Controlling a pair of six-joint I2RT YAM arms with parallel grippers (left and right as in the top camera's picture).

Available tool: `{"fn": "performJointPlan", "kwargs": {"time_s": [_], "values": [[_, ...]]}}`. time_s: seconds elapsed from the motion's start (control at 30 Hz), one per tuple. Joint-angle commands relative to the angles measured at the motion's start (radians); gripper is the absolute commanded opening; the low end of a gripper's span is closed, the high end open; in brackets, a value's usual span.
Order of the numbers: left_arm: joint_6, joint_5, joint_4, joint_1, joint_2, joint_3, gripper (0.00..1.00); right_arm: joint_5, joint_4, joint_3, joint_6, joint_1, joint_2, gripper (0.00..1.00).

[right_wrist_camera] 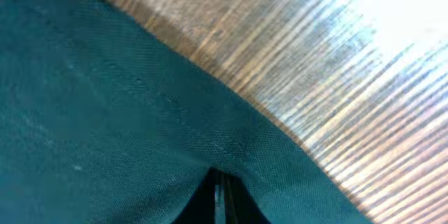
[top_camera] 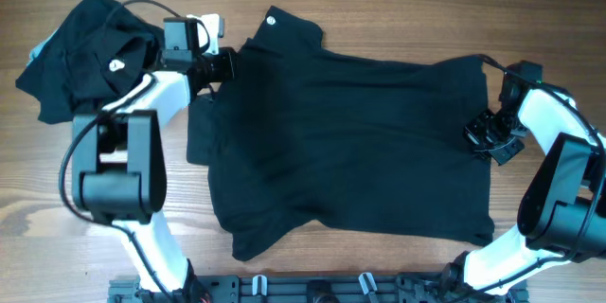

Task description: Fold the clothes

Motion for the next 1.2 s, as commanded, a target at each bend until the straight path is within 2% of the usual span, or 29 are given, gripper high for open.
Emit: {"fn": "performJointPlan", "kwargs": {"time_s": [0.0,0.13,0.27,0.33,0.4,0.5,0.53,0.6,0.67,0.73,0.9,0.97,1.0,1.03,1.1,1.17], "values": [[0.018,0.034,0.005,-0.023,0.021,0.013,0.34,-0.008,0.003,0.023,-0.074,-0.007,-0.093,0.11],[0.027,0.072,0.007,-0.068,-0.021,0.062,0.35,-0.087,0.012,0.022,-0.077,-0.007,-0.209,0.18],[0.056,-0.060,0.051,-0.132,0.063,0.062,0.34,-0.181,0.014,0.022,-0.081,-0.007,-0.229,0.21],[0.051,-0.122,0.100,-0.134,0.143,0.062,0.28,-0.252,0.037,0.022,-0.138,-0.007,-0.229,0.19],[0.012,-0.223,0.119,-0.130,0.186,0.062,0.17,-0.274,0.039,0.022,-0.192,-0.007,-0.229,0.12],[-0.114,-0.477,0.089,-0.097,0.198,0.062,0.11,-0.273,0.075,0.011,-0.255,-0.006,-0.228,0.06],[-0.158,-0.482,0.066,-0.069,0.198,0.065,0.11,-0.273,0.127,-0.002,-0.247,-0.006,-0.227,0.06],[-0.199,-0.447,0.017,-0.027,0.198,0.077,0.10,-0.288,0.227,-0.027,-0.243,-0.004,-0.217,0.06],[-0.156,-0.308,0.021,-0.015,0.191,0.084,0.11,-0.322,0.286,-0.032,-0.247,0.019,-0.178,0.08],[-0.157,-0.267,0.027,-0.023,0.181,0.090,0.15,-0.290,0.316,-0.032,-0.245,0.060,-0.113,0.11],[-0.157,-0.160,0.003,-0.031,0.066,0.104,0.32,-0.239,0.362,-0.032,-0.161,0.085,0.095,0.04],[-0.157,-0.125,0.004,-0.033,0.020,0.104,0.36,-0.158,0.313,-0.032,-0.100,0.085,0.132,0.04],[-0.157,-0.121,0.005,-0.036,0.006,0.104,0.37,0.048,0.206,-0.031,0.069,0.083,0.136,0.04],[-0.156,-0.113,0.009,-0.045,0.005,0.104,0.39,0.193,0.129,-0.030,0.149,0.083,0.125,0.04],[-0.117,-0.103,0.011,-0.066,0.007,0.104,0.40,0.310,0.043,-0.017,0.157,0.081,0.098,0.04],[-0.088,-0.107,0.031,-0.088,0.007,0.104,0.42,0.255,0.022,-0.007,0.090,0.082,0.048,0.04]]}}
